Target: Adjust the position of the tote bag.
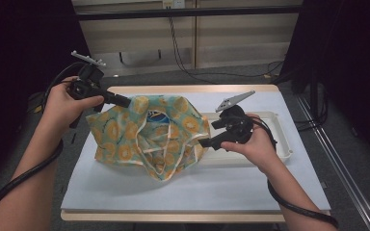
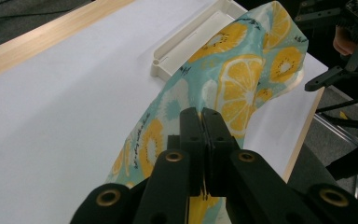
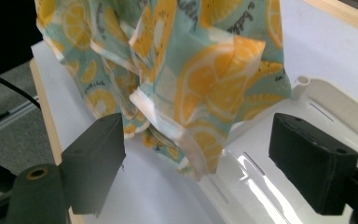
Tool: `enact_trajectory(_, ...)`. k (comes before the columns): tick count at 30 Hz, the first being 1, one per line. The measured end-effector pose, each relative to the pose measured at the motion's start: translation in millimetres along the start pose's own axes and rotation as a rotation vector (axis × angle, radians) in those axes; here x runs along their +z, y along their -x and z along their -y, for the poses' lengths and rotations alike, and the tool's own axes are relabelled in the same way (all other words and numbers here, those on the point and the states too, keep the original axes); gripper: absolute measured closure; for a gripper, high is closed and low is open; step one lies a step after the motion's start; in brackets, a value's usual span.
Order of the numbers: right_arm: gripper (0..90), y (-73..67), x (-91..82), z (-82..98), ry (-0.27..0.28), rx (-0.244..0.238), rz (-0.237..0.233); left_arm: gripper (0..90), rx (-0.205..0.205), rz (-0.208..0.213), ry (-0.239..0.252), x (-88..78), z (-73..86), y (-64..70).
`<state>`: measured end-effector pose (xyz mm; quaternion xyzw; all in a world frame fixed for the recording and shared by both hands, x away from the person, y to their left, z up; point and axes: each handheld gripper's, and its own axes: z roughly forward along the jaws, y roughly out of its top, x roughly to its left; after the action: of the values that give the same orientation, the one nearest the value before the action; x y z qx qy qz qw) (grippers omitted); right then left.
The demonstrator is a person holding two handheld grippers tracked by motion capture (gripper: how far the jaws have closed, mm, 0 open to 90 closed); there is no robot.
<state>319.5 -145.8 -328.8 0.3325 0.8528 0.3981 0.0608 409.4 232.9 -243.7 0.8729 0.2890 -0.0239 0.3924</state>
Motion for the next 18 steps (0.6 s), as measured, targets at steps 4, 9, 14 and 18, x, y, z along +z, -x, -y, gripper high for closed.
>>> enact_trajectory(4, 18.3, -0.6, -1.1, -3.5, 0.007, 0.004, -0.003, 88.6, -0.001, 0.003, -0.010, 0.0, -1.9, -0.9)
enact_trajectory(9, 25.1, -3.5, -3.7, -12.2, 0.022, 0.006, 0.004, 89.2, 0.010, 0.012, -0.009, -0.1, -6.1, -0.1)
enact_trajectory(14, 38.6, -10.2, 1.3, -26.7, 0.017, -0.005, -0.019, 89.8, 0.004, 0.016, -0.005, -1.9, -7.7, -2.2)
enact_trajectory(18, 54.3, -10.8, 1.7, -33.3, 0.015, -0.023, -0.009, 90.0, 0.009, 0.014, -0.008, -3.1, -9.5, -3.4)
